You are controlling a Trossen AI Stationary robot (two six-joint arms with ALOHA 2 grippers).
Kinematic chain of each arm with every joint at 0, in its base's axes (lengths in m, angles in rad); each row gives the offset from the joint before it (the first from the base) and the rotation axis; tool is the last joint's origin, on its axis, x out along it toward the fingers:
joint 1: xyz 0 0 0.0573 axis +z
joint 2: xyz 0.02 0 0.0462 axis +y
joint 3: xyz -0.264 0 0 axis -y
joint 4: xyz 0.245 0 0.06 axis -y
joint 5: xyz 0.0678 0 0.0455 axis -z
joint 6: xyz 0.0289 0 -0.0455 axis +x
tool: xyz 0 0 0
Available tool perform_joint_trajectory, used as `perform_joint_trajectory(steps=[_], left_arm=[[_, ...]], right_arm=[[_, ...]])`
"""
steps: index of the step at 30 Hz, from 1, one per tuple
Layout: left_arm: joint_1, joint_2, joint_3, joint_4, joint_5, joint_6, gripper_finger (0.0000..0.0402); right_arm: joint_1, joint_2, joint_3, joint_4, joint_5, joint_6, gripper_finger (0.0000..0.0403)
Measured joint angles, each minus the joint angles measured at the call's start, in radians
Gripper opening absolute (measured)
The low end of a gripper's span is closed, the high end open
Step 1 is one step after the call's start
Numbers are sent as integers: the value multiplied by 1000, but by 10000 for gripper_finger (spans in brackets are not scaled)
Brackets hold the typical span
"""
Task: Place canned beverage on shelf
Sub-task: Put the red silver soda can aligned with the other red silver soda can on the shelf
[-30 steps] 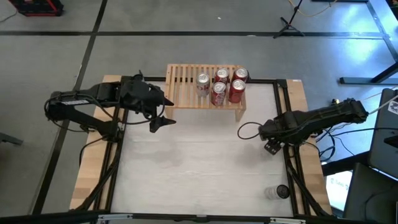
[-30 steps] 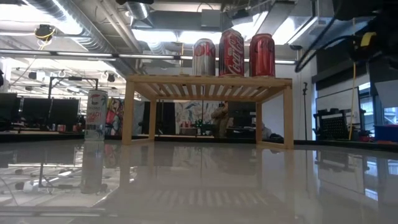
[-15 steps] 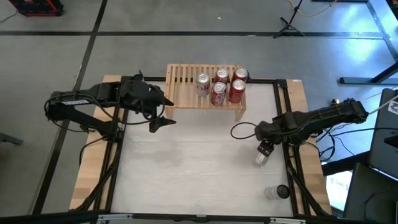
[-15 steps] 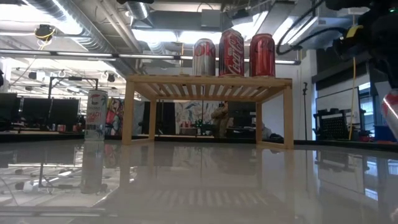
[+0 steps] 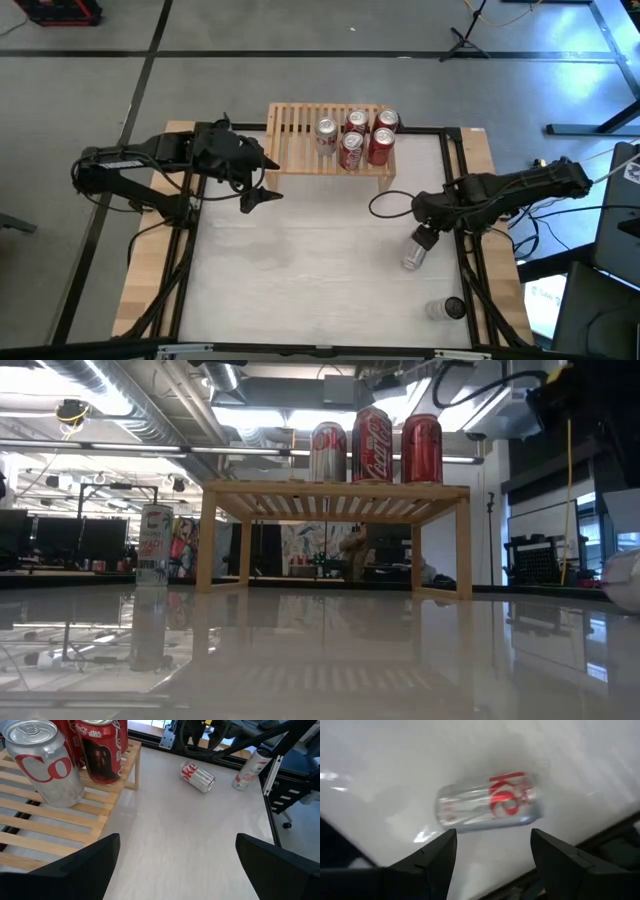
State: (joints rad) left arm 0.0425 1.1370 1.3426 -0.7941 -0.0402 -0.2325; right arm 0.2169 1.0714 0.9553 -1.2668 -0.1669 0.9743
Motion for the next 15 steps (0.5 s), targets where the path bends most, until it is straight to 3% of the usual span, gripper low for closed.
perform_joint_trajectory(steps=[3, 8, 15], left_arm=[[0, 0, 0, 0, 0, 0, 386], [0, 0, 0, 0, 0, 0, 386], [0, 0, 0, 0, 0, 4, 386]], right_arm=[[26, 0, -1, 60, -79, 117, 241], [63, 20, -38, 121, -87, 386, 250], [87, 96, -106, 154, -17, 636, 325]])
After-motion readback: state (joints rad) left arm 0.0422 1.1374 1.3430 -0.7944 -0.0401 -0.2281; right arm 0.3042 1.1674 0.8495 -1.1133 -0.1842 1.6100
